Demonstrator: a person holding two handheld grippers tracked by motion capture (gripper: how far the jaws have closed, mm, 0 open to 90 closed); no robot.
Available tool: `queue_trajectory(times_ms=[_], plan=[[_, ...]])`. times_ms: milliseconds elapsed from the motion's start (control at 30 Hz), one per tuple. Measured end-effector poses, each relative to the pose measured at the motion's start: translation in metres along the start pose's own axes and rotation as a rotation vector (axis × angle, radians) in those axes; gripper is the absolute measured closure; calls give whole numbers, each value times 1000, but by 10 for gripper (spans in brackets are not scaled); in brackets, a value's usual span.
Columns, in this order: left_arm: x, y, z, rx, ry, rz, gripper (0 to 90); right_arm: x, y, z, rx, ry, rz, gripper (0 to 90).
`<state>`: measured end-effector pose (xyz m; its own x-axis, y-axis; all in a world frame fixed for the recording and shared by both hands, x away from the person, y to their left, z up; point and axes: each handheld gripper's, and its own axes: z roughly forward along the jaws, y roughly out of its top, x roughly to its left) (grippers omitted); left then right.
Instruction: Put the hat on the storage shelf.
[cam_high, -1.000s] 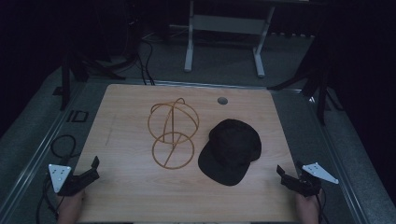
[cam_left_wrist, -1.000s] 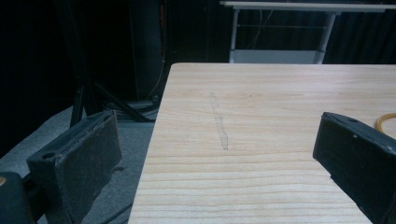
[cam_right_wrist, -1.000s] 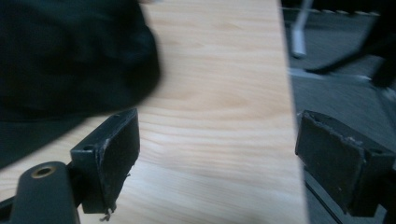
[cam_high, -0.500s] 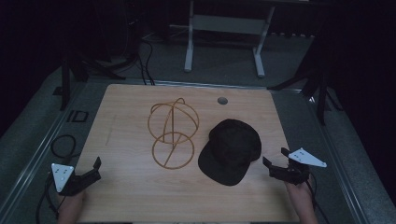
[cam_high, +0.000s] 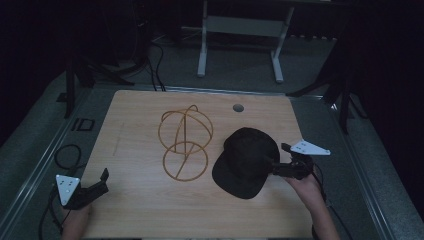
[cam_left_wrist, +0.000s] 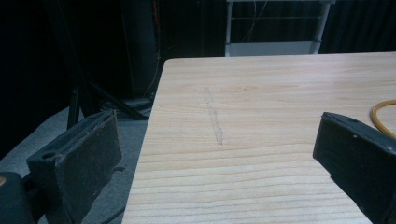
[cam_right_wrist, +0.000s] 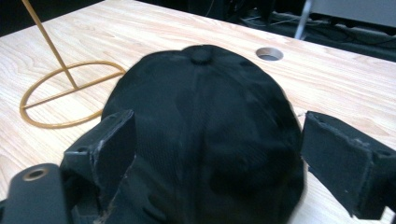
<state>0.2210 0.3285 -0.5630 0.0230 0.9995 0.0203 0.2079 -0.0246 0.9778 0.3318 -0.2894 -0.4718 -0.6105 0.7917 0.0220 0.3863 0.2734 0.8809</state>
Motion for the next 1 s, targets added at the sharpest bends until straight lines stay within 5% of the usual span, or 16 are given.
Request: queue_trajectory(times_ms=[300, 433, 500, 600, 1000], plan=[[1, 0, 0, -2, -9, -5, 15, 1, 2, 32, 78, 91, 13, 105], [0, 0, 0, 0, -8, -3, 15, 5, -2, 40, 141, 124, -38, 112], [0, 0, 0, 0, -8, -1, 15, 12, -6, 46, 185, 172, -116, 250], [0, 0, -1, 0, -8, 0, 15, 22, -9, 48, 206, 163, -199, 387], [0, 0, -1, 5, -9, 3, 15, 17, -8, 35, 172, 256, -203, 689]])
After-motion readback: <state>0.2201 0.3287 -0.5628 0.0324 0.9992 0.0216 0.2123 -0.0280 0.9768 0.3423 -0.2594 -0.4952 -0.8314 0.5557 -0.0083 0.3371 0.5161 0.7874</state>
